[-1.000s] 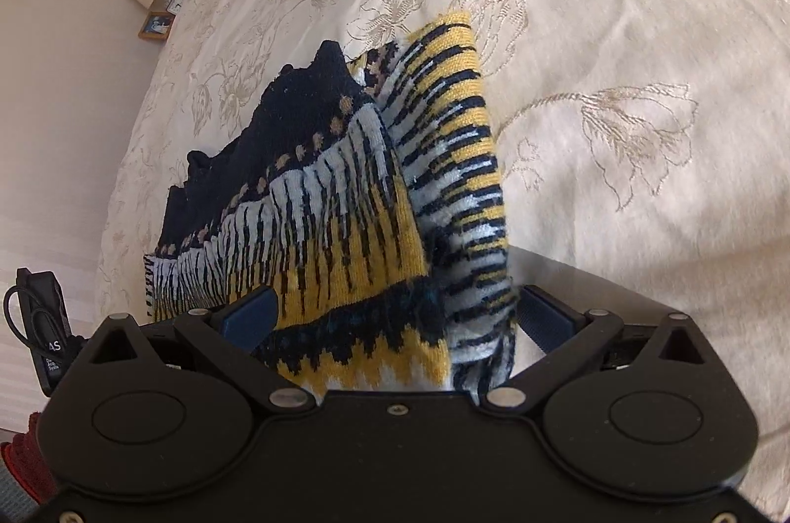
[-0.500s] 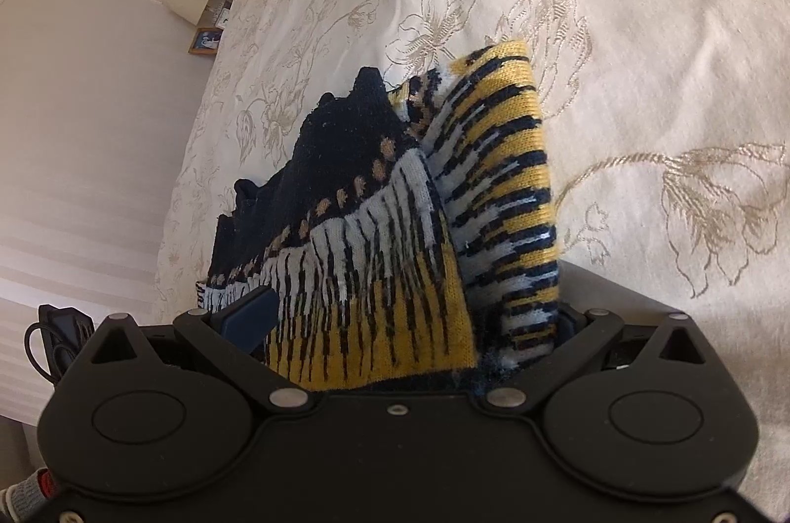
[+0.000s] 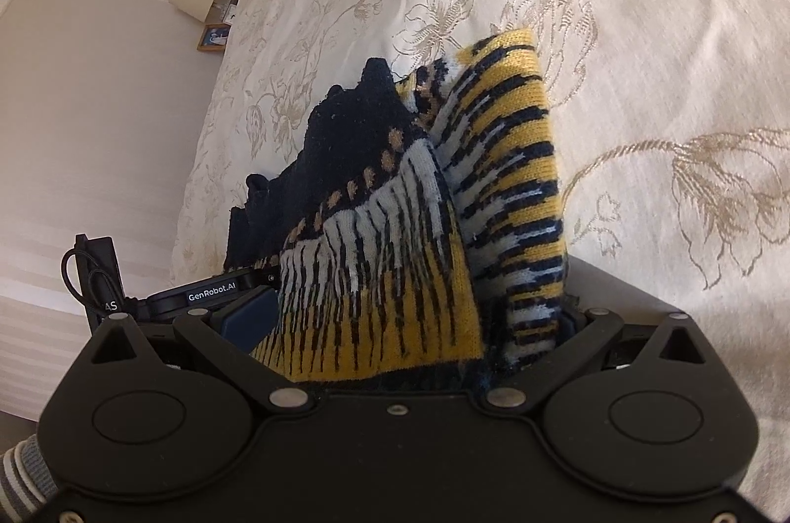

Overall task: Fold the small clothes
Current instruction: 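Grasp one side edge of the folded sweater with the right tool, then fold the held side over toward the middle with the right tool, open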

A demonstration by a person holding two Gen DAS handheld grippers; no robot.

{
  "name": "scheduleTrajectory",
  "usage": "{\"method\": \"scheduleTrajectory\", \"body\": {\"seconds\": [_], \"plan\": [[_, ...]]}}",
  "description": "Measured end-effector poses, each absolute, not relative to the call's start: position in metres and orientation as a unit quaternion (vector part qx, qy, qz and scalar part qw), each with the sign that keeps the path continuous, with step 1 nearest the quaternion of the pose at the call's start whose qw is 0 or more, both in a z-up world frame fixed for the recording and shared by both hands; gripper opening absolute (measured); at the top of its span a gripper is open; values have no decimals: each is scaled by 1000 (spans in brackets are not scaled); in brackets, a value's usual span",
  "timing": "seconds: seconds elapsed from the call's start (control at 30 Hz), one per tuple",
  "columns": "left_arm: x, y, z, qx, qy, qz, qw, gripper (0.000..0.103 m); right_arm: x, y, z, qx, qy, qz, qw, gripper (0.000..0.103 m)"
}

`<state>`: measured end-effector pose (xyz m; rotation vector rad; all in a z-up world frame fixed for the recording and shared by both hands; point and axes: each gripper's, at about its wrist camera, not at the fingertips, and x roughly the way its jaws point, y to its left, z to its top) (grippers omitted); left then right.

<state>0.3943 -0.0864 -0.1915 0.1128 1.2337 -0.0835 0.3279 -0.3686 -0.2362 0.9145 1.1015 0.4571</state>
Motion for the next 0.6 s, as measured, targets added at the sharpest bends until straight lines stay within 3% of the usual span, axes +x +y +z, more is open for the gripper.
{"method": "scheduleTrajectory", "body": {"seconds": [0.2, 0.3, 0.5, 0.57, 0.6], "plan": [[377, -70, -171, 33, 564, -46, 824, 78, 327, -369, -235, 422, 508, 208, 721, 102], [361, -58, -158, 32, 558, -40, 828, 78, 325, -364, -229, 408, 513, 209, 726, 95], [321, -28, -135, 4, 553, -25, 833, 78, 316, -365, -217, 386, 518, 169, 744, 60], [311, -18, -130, -2, 552, -21, 834, 78, 314, -365, -210, 369, 523, 146, 755, 36], [305, -13, -127, -6, 553, -19, 833, 78, 314, -364, -205, 362, 523, 139, 759, 33]]}}
